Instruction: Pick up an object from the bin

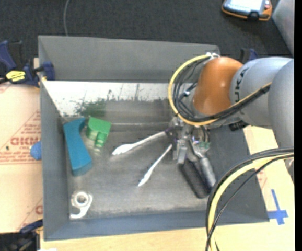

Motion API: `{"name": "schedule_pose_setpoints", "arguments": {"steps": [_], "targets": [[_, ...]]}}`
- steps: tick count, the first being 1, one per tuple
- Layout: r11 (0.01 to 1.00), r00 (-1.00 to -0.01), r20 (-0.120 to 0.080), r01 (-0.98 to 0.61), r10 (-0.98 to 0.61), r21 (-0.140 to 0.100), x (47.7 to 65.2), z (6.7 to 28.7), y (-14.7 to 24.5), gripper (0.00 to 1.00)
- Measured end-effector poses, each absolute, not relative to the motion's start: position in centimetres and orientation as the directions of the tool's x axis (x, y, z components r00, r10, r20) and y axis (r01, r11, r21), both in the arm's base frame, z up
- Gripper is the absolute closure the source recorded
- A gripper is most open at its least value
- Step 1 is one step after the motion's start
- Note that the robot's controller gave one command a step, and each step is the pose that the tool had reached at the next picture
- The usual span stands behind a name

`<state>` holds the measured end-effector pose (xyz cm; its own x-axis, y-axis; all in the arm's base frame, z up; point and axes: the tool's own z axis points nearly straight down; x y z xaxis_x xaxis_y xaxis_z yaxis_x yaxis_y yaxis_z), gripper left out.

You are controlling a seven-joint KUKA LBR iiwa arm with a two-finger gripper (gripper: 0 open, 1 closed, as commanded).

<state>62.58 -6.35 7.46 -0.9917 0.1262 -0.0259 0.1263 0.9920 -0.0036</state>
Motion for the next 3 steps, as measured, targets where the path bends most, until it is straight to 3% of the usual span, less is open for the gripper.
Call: {"name": "schedule_pose_setpoints", "arguments": {"steps": [1, 2, 3], "targets": [[0.967, -0.967, -0.023, 0.254, 0.254, 0.001, 62.5, 7.2, -5.8, 0.0], [0.976, -0.975, -0.025, 0.219, 0.219, -0.001, 62.6, 7.1, -5.8, 0.0], [0.844, -0.844, -0.022, 0.536, 0.536, 0.009, 61.5, 7.1, -6.0, 0.0]]}}
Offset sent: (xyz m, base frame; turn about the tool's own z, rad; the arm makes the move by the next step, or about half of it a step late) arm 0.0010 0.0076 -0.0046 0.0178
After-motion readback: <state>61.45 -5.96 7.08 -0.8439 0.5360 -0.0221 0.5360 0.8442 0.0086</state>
